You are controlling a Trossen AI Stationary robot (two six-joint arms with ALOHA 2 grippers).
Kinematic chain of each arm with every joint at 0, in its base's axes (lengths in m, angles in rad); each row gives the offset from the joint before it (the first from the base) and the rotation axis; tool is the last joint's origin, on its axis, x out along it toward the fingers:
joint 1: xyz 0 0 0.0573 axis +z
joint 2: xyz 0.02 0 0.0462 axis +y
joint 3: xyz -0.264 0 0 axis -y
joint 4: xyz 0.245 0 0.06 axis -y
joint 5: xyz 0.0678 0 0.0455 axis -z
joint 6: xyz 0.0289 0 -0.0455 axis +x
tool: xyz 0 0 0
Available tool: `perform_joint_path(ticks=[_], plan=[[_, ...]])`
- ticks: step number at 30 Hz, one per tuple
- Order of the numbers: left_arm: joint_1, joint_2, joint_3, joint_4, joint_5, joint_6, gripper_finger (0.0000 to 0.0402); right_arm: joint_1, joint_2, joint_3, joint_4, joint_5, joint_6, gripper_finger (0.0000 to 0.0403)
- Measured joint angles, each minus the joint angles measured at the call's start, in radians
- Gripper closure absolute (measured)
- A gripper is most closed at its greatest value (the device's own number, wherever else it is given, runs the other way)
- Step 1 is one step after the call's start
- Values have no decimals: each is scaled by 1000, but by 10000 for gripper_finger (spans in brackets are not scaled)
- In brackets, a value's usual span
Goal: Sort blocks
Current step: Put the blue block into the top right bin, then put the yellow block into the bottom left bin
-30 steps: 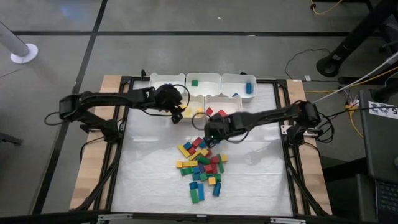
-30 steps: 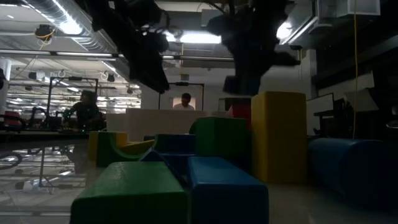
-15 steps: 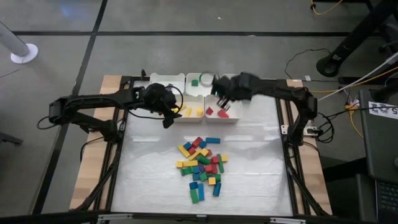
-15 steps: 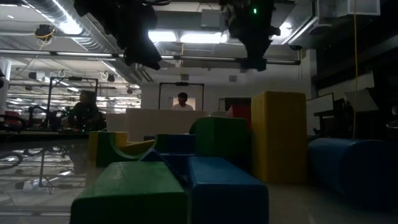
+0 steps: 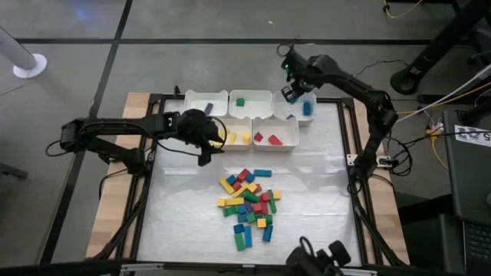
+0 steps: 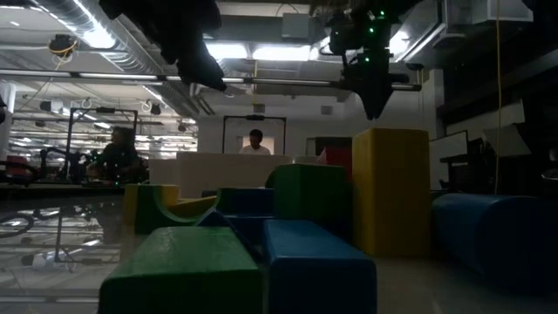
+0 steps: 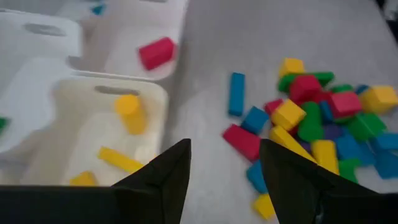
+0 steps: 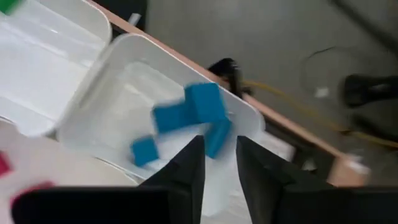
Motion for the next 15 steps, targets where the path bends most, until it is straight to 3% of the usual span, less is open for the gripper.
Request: perform_joint_path(ticks=[4,15], plan=[[-35,20,-29,-5,34,3,224,-55,0,0,52,-112,-1,294],[-111,117,-109,86,81,103,224,-77,0,0,69,-125,4,290]])
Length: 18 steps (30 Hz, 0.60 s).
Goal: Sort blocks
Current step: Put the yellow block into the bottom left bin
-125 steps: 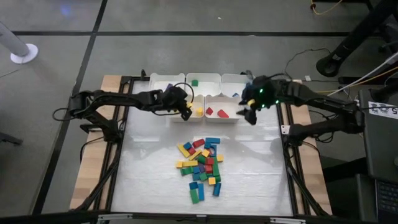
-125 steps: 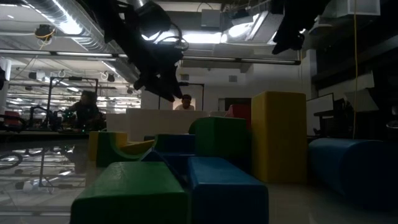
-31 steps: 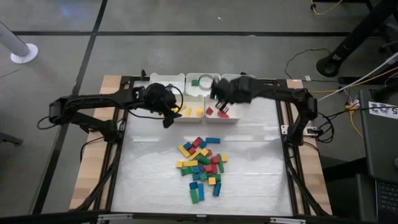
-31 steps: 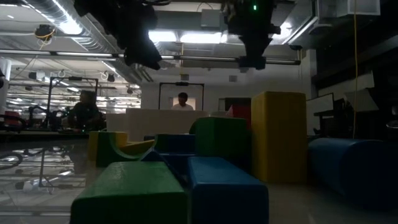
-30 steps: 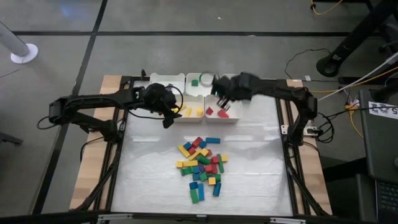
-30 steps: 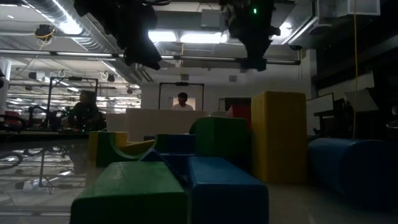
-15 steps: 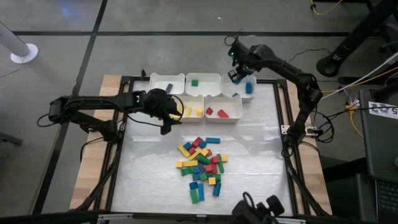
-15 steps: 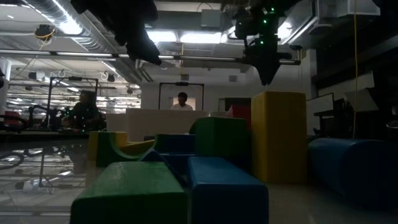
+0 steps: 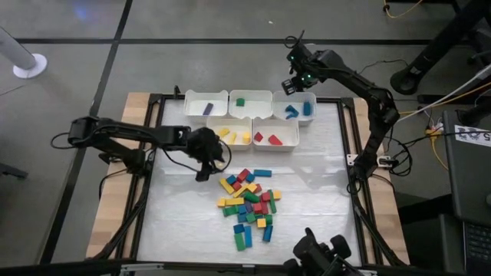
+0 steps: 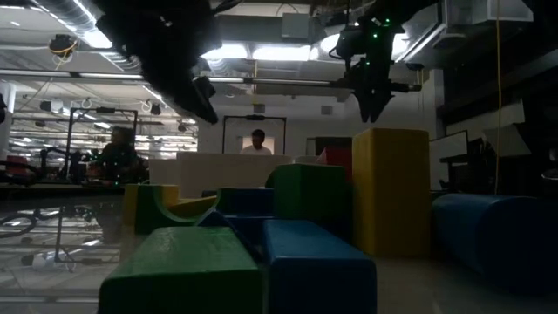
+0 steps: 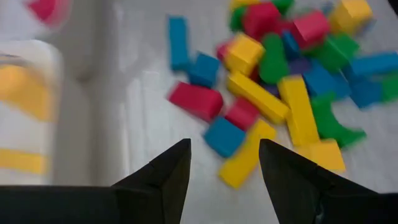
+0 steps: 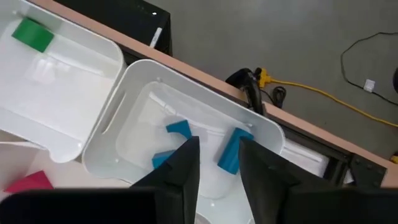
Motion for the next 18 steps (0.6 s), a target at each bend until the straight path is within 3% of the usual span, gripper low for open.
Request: perform_joint_path(ticks=[18], plan=[[-91,205,-33,111,24,136,224,11,0,0,-3,-168,3,290]])
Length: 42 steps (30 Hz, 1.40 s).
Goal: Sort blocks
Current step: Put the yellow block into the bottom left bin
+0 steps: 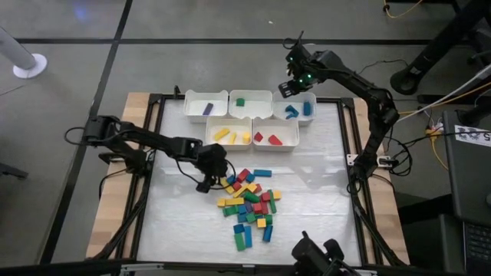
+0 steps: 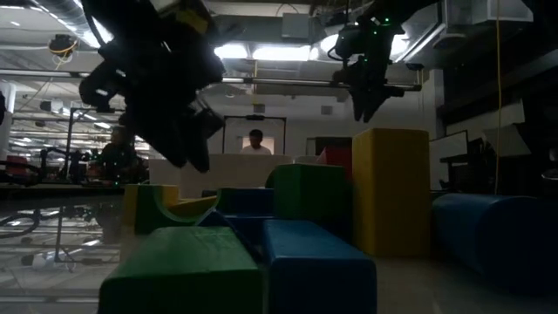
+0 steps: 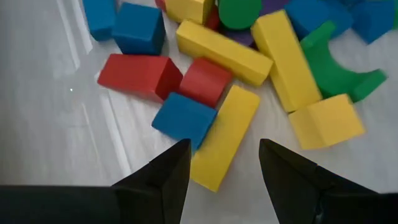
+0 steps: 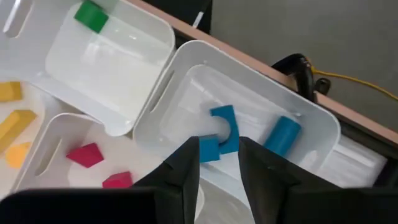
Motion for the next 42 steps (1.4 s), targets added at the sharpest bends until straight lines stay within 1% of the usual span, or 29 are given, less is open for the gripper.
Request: perform_joint_path(ticks=[3,7,10,13,17,19,21,26,27,33,37,42], plan=[[0,37,0,8,0,21,224,26,0,0,0,-1,-1,290],[1,91,0,14,-1,24,224,91,0,0,0,-2,-31,290],[2,127,0,14,-1,22,224,153,0,0,0,-1,-56,290],[2,152,2,49,-2,24,224,224,0,0,0,-1,-60,290],[2,161,2,57,-1,28,228,329,0,0,-1,-1,-81,290],[2,160,2,56,-3,41,242,380,0,0,-1,-1,-82,290],[2,159,2,56,-11,51,266,431,0,0,-3,-1,-82,290],[4,158,2,46,-16,50,351,541,0,0,-52,-1,-83,290],[7,151,2,33,-14,49,362,562,0,0,-69,-1,-83,290],[35,80,-3,-96,-1,47,362,673,0,-1,-172,-1,-82,290],[48,1,-2,-140,-4,40,362,741,0,-1,-160,-1,-81,290],[56,-126,5,-188,0,0,362,802,0,-1,-97,-1,-77,290]])
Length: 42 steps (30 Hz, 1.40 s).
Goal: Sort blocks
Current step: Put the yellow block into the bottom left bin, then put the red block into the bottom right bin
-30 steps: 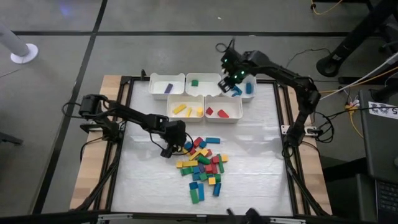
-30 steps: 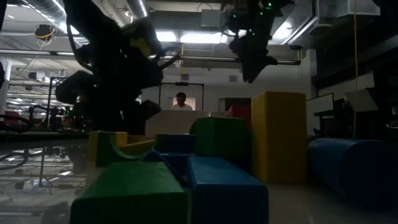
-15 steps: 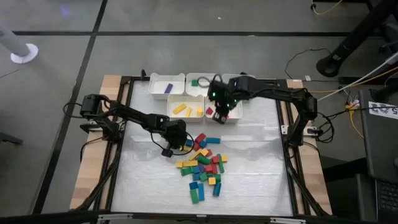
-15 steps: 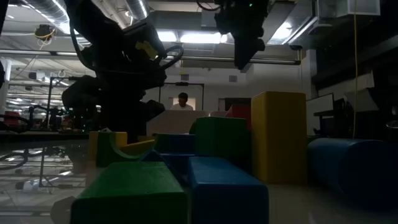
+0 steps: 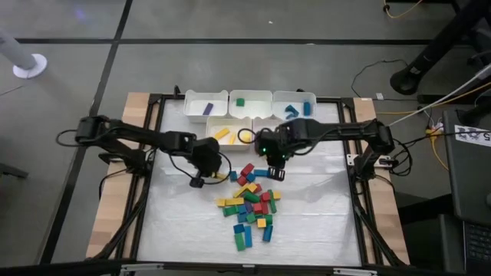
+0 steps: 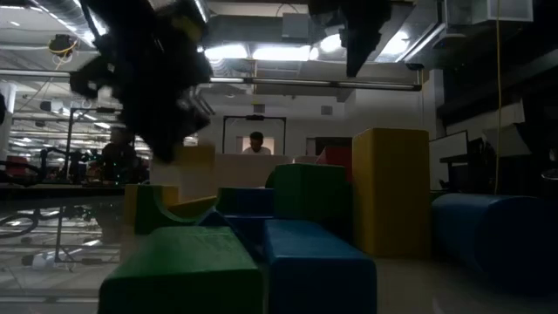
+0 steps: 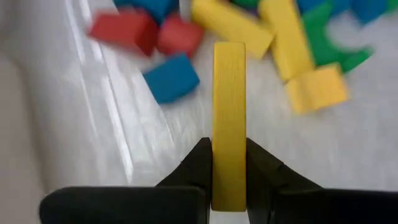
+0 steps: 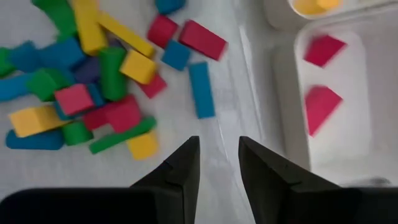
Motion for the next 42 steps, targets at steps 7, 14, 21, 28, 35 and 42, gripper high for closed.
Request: perform_joint_path(ticks=[7,14,21,28,35,42], plan=[[87,-173,1,5,-48,-14,362,43,0,0,24,-21,26,290],[225,-208,1,7,-195,-5,341,67,17,0,56,-39,83,283],[312,-189,-4,44,-211,49,331,81,97,0,81,-54,126,205],[349,-180,-5,63,-226,35,328,92,171,0,80,-241,131,147],[368,-180,-5,59,-243,21,327,120,233,0,80,-281,102,142],[365,-180,-5,59,-242,20,327,152,280,0,84,-280,76,142]])
